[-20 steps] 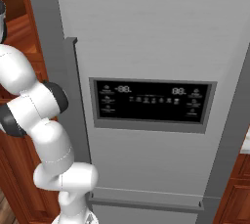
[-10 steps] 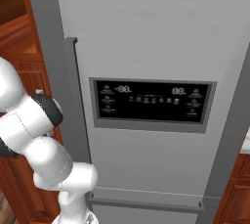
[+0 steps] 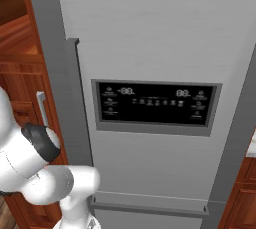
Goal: Collect the turmeric, ketchup, and shaker from the cabinet and place them next to the stove.
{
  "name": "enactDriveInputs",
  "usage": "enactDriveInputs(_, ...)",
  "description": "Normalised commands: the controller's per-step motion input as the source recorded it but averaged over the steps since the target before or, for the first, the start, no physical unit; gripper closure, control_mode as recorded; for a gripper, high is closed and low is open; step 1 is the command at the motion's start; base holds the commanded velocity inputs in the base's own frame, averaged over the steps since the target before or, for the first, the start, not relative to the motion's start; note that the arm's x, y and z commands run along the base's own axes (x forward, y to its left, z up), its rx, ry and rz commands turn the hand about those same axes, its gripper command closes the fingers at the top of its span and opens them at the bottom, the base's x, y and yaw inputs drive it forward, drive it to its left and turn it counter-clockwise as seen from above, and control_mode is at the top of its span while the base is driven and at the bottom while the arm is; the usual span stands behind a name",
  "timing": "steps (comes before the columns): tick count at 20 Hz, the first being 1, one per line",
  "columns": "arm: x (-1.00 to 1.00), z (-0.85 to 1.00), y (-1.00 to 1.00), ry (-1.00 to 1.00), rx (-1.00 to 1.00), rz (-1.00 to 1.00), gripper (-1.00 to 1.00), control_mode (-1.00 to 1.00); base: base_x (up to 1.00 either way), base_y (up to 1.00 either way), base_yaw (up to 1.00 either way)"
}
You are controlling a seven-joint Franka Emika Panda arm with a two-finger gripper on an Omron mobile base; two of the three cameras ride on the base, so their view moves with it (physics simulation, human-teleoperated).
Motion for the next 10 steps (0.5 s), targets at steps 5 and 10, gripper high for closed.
enactDriveInputs(5,-0.32,0.13,-0.45,-0.01,0.03,0.00,1.00,-1.00,0.00,0.00,0.00)
enactDriveInputs(10,-0.34,0.26,-0.46,0.01,0.05,-0.02,1.00,-1.00,0.00,0.00,0.00)
